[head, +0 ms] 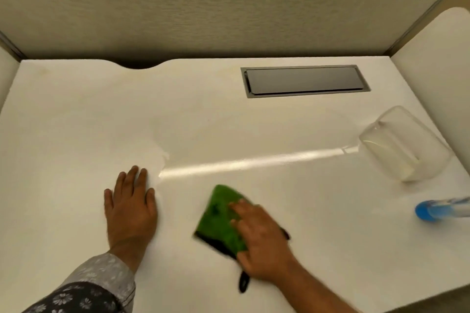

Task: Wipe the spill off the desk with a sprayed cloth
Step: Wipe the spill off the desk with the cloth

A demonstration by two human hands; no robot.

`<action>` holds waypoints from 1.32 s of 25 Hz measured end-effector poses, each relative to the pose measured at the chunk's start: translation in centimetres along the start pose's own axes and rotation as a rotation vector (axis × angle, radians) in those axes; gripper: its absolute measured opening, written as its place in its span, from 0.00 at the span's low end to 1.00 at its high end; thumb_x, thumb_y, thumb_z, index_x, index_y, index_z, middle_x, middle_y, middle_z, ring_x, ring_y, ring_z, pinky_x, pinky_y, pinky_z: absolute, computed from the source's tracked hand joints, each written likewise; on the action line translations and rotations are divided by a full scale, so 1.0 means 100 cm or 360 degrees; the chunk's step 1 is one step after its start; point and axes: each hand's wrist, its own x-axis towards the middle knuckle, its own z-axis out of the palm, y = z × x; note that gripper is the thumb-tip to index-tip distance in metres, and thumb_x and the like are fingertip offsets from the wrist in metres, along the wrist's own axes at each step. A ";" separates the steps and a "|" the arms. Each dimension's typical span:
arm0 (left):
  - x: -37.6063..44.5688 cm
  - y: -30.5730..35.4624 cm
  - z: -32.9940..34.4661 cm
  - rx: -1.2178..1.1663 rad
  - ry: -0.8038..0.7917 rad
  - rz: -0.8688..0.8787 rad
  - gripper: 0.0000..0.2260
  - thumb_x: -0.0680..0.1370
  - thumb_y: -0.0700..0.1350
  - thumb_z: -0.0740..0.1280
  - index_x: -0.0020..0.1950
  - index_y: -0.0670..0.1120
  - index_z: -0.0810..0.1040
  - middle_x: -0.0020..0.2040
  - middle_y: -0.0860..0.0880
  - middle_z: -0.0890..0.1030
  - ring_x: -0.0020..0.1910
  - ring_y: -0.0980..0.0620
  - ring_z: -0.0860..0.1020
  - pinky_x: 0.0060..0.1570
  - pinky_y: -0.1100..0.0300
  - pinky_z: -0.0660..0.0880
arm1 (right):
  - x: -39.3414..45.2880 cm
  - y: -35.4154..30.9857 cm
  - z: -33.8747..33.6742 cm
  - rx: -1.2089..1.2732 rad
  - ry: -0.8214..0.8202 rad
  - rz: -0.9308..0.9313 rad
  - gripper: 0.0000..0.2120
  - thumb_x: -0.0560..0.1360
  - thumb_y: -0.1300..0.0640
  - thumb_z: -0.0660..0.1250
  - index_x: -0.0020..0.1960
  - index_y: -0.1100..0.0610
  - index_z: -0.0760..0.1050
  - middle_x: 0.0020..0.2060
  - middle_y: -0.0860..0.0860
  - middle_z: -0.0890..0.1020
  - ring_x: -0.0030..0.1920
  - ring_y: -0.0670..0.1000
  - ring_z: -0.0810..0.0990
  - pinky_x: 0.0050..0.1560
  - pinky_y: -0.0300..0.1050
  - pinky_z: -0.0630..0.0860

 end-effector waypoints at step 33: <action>0.001 -0.001 0.008 0.0076 0.0041 0.0039 0.29 0.83 0.54 0.50 0.82 0.47 0.65 0.84 0.46 0.65 0.84 0.41 0.59 0.80 0.35 0.54 | 0.083 0.173 -0.063 -0.0006 0.0606 0.1464 0.30 0.82 0.51 0.65 0.81 0.55 0.63 0.82 0.54 0.66 0.82 0.61 0.62 0.77 0.68 0.62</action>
